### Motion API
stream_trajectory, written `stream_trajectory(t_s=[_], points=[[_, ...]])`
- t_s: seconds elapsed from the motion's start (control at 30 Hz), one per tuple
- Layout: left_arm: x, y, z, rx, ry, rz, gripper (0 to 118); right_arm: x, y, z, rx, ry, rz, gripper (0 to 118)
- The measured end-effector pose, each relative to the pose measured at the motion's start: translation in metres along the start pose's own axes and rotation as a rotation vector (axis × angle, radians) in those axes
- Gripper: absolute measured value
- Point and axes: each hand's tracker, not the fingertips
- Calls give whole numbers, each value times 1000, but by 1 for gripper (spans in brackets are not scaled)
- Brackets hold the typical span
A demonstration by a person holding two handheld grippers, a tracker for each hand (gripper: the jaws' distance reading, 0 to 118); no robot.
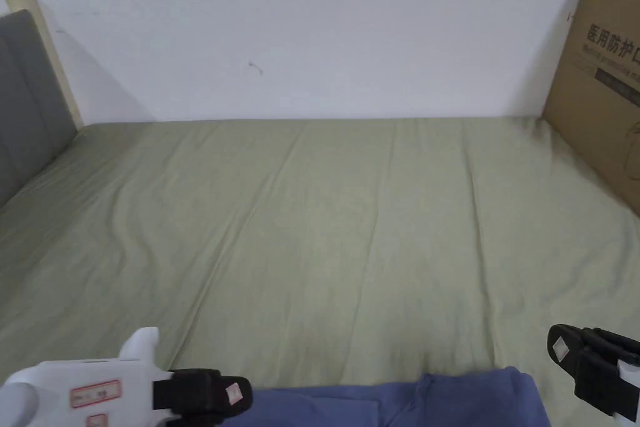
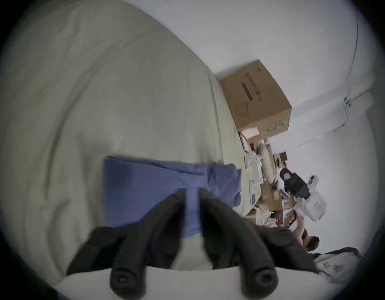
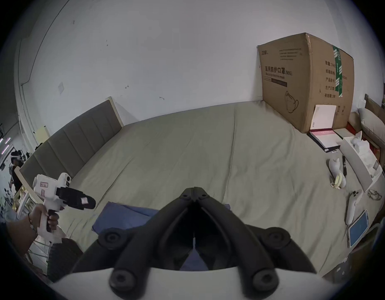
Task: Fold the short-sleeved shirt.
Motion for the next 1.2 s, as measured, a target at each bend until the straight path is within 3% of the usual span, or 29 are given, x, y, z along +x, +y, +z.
stream_trajectory(t_s=[0.03, 0.07, 0.1, 0.23, 0.33, 0.43, 0.5, 0.63, 0.67, 0.7, 0.73, 0.77, 0.8, 0.83, 0.87, 0.9, 1.03, 1.2], points=[[-7, 2, 8, 4, 9, -11, 83, -2, 1, 0, -1, -1, 0, 0], [-16, 3, 14, 8, 12, -16, 110, -2, 1, 0, -1, 1, -6, 0], [-24, 1, 17, 9, 20, -11, 117, -3, 1, -1, -4, 6, -22, 0], [-63, -2, 27, 20, 23, 124, 118, -8, 1, -5, -17, 2, -21, 0], [-70, -12, -5, -29, -59, 215, 118, -16, 1, -9, -37, -7, 20, 0], [-105, -22, -42, -132, -233, 328, 118, -22, 1, -9, -56, 8, 40, 0], [-117, -21, -58, -127, -446, 341, 118, -23, 3, -9, -71, 31, 59, 0], [-147, -13, -85, -148, -530, 412, 118, -25, 9, -6, -67, 19, 72, 0], [-127, -23, -92, -145, -551, 420, 118, -25, 11, -6, -64, 19, 69, 0], [-127, -26, -97, -135, -555, 406, 113, -24, 12, -7, -62, 18, 67, 0], [-127, -28, -98, -131, -535, 391, 100, -25, 13, -9, -62, 16, 66, 0], [-129, -32, -99, -120, -480, 349, 71, -25, 14, -10, -62, 12, 66, 0], [-132, -27, -96, -122, -378, 292, 7, -26, 14, -12, -65, 11, 65, 0], [-134, -31, -99, -146, -179, 221, 6, -27, 14, -13, -68, 12, 64, 0], [-131, -34, -104, -154, -127, 180, 7, -27, 13, -15, -72, 16, 61, 0], [-124, -29, -97, -92, -277, 202, 7, -28, 12, -16, -76, 19, 60, 0], [-112, -32, -100, -121, -182, 226, 7, -31, 9, -18, -91, 34, 66, 0], [-56, -23, -44, -103, -14, 19, 8, -35, 9, -15, -89, 54, 108, 0]])
